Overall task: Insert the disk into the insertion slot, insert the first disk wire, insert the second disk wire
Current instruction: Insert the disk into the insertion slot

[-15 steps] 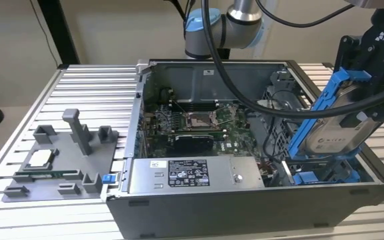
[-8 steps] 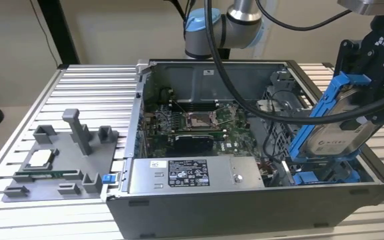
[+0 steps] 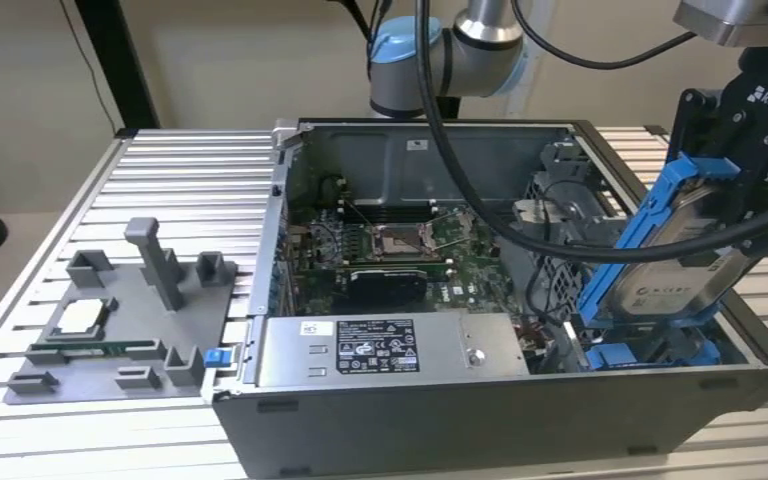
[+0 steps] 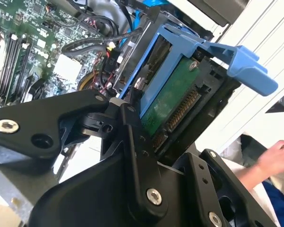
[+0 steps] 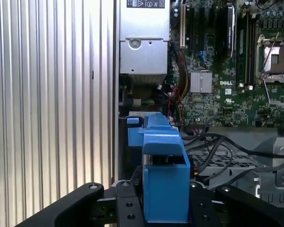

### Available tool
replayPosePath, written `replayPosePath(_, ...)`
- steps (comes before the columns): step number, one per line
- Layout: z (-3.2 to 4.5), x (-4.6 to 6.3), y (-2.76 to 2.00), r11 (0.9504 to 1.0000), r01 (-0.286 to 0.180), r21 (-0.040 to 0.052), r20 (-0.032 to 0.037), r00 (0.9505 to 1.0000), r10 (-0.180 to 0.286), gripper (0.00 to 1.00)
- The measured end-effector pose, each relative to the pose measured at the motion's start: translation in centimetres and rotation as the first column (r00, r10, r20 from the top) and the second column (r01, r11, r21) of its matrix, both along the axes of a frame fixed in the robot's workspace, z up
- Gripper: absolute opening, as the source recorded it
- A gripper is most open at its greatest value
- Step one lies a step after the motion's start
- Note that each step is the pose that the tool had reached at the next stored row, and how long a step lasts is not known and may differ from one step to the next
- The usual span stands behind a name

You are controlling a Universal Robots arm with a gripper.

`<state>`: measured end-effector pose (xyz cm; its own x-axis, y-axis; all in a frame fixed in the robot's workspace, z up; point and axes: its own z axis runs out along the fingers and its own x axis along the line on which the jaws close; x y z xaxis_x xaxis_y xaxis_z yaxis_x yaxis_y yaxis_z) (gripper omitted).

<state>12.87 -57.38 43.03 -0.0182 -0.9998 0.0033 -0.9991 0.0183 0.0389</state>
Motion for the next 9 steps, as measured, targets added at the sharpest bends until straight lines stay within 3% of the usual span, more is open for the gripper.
replayPosePath(9, -0.77, 0.24, -0.01, 1.0, 0.0, 0.0, 0.0002, 1.0, 0.0, 0.0)
